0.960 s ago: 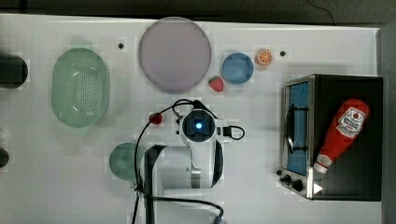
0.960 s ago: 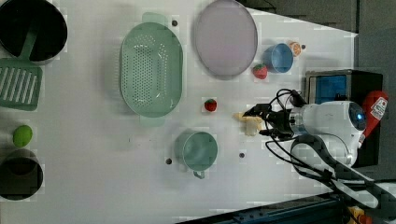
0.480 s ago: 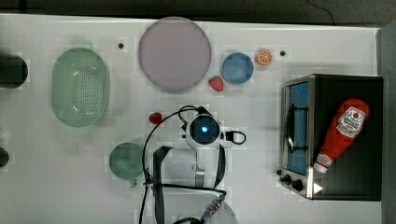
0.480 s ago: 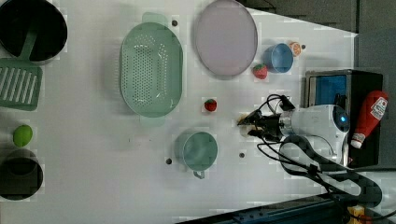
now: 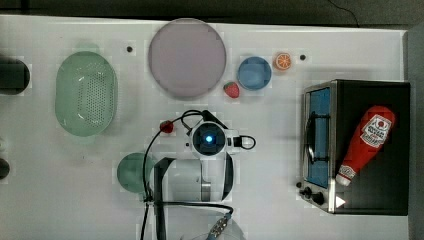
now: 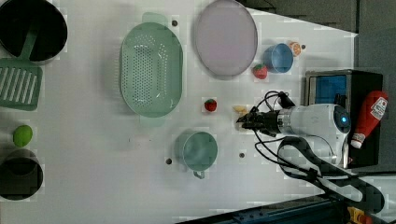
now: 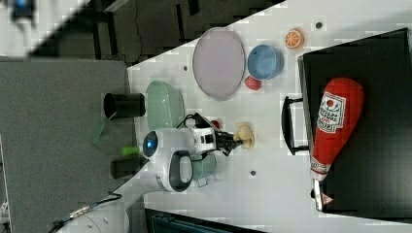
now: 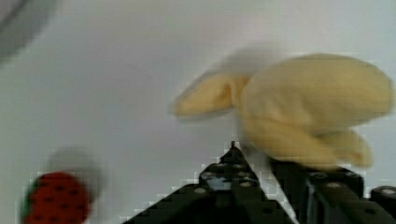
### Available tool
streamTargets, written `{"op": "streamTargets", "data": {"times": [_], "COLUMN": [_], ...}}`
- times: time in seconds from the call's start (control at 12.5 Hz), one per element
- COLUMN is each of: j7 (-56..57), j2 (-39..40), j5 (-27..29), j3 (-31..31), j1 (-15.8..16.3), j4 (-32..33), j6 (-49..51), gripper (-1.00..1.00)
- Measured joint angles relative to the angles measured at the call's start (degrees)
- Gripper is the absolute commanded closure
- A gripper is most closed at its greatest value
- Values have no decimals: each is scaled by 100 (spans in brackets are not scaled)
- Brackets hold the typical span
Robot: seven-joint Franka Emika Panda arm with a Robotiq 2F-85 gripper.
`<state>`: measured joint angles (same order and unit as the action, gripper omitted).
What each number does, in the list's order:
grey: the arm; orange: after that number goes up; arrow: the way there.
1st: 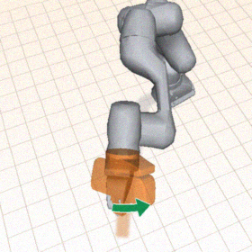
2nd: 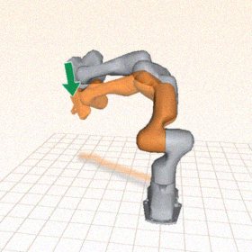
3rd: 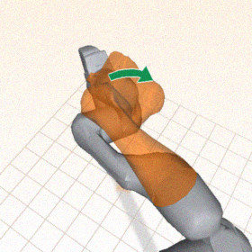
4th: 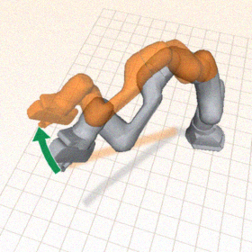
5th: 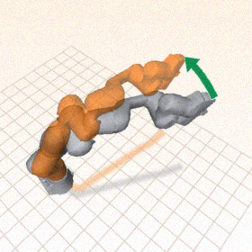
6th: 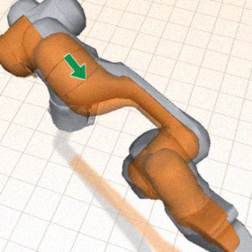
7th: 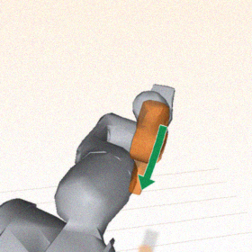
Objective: Pick banana from table and place on plate.
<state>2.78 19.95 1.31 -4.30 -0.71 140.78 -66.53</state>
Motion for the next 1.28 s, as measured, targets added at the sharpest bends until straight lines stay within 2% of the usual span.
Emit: {"op": "streamTargets", "data": {"times": [0.24,0.48,0.64,0.8,0.88,1.04,1.28], "j7": [17,25,25,25,25,-80,-100], "j2": [-601,-1806,-2412,-2824,-2893,-2647,-1367], "j5": [17,-73,47,66,70,49,63], "j3": [43,21,135,175,180,128,51], "j1": [34,-11,40,32,28,0,14], "j4": [67,-145,-615,-1354,-1723,-2596,-4168], "j6": [353,1799,3024,4283,4676,4823,4785], "gripper": [49,49,49,49,49,49,49]}}
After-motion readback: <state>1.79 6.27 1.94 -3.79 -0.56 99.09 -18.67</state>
